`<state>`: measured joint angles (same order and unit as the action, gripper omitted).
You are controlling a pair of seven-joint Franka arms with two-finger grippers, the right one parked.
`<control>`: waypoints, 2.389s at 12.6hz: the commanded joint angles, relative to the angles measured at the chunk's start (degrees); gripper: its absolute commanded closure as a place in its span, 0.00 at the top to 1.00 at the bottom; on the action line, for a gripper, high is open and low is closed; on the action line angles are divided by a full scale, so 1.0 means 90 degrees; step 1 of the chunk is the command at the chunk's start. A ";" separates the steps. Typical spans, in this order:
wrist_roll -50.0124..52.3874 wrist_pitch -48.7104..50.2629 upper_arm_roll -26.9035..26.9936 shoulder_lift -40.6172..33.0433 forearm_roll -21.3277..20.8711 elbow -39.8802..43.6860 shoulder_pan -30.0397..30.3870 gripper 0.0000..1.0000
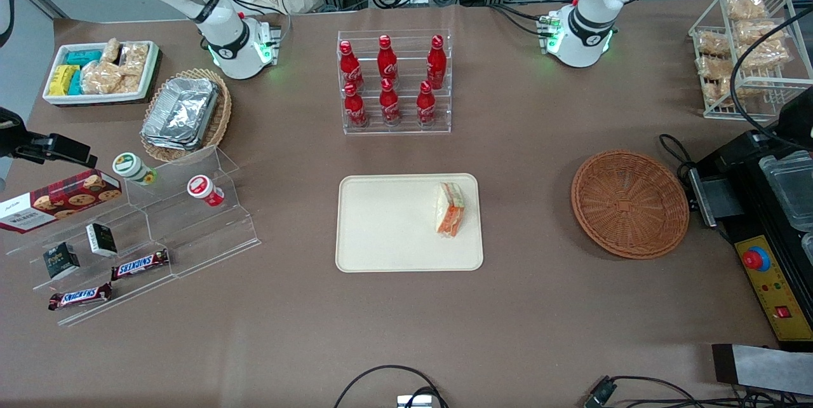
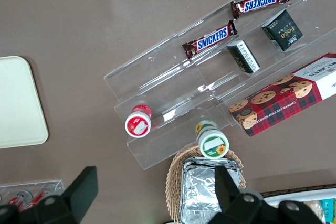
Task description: Place sandwich from basket to tray
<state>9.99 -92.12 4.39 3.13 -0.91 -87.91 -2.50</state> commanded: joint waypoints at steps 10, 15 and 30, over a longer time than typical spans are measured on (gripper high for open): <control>-0.0085 0.0762 -0.0449 -0.0719 -0.0202 -0.0124 0.0161 1.00; -0.0124 0.0860 -0.0419 -0.0690 -0.0124 -0.0105 0.0200 1.00; -0.1520 0.0968 -0.0439 -0.0563 -0.0007 -0.0046 0.0161 1.00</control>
<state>-2.51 -84.10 1.08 -1.81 -1.52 -88.49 -1.72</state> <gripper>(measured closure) 0.000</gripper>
